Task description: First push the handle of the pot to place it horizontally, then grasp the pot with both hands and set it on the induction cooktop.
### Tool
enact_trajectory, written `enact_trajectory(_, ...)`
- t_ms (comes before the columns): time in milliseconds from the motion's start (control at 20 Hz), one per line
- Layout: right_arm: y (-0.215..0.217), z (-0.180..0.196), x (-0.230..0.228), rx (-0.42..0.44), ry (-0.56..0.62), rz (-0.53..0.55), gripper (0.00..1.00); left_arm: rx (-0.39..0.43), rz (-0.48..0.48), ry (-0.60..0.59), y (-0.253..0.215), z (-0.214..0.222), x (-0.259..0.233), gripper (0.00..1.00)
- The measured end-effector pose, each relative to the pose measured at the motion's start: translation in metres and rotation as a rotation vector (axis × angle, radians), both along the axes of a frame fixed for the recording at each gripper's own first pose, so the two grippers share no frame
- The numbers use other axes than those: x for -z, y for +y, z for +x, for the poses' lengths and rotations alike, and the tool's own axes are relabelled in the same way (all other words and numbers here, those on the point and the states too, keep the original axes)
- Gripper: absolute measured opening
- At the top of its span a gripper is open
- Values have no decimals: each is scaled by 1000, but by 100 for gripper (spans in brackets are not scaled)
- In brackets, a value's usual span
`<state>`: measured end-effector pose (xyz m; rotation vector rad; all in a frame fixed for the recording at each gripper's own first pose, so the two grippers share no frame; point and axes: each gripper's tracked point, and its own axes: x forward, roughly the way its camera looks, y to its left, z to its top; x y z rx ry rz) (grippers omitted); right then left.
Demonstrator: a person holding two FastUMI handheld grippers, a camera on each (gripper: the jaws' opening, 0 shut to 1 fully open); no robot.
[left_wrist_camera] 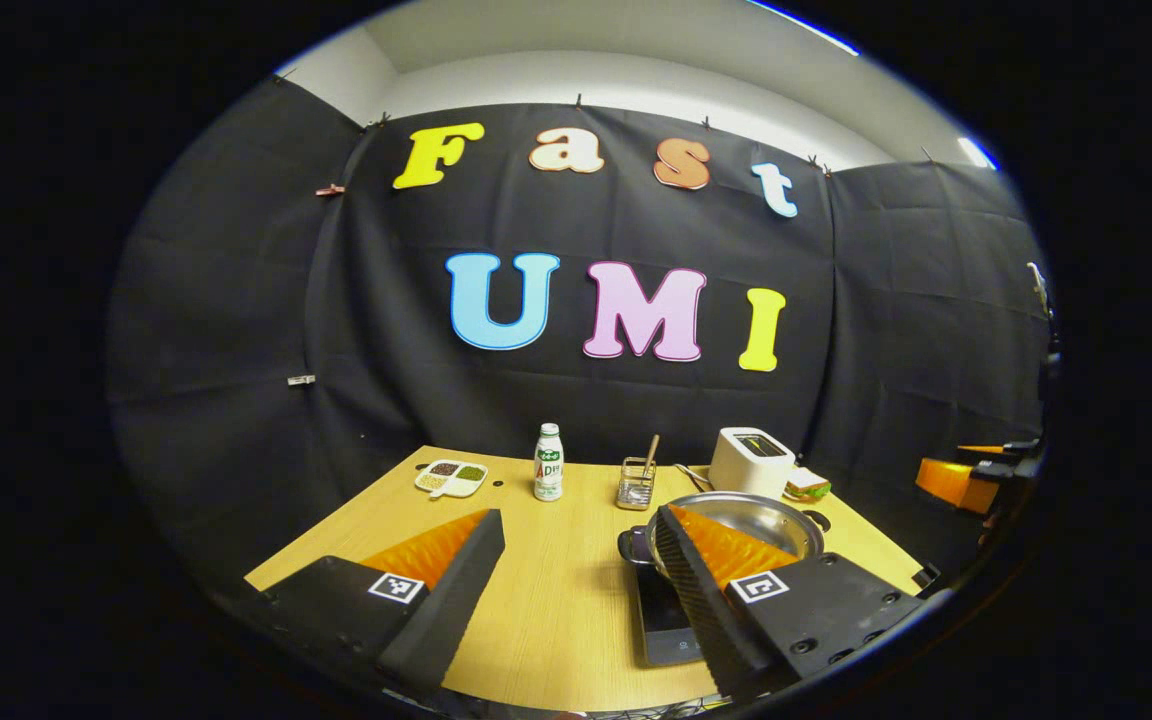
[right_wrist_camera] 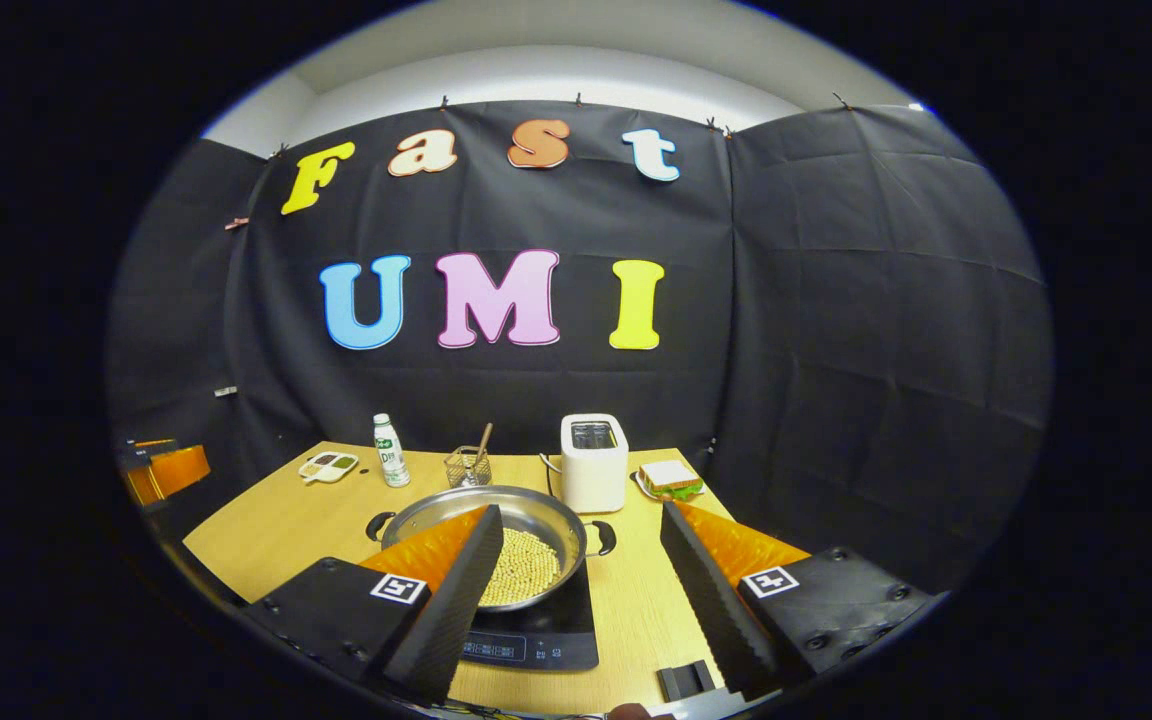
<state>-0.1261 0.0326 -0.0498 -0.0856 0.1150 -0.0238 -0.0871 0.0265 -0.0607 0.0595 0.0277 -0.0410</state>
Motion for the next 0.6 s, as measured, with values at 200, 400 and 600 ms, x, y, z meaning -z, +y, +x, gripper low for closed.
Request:
enact_trajectory(200,4,-20,-1,-9,-27,-10,98,-35,-14,-41,7,-24,0,95)
enact_trajectory(400,12,-33,-19,-20,-107,32,98,-77,-21,-35,10,-40,4,95)
enact_trajectory(600,20,-48,3,-32,-95,49,100,-87,-67,-7,-5,-57,21,95)
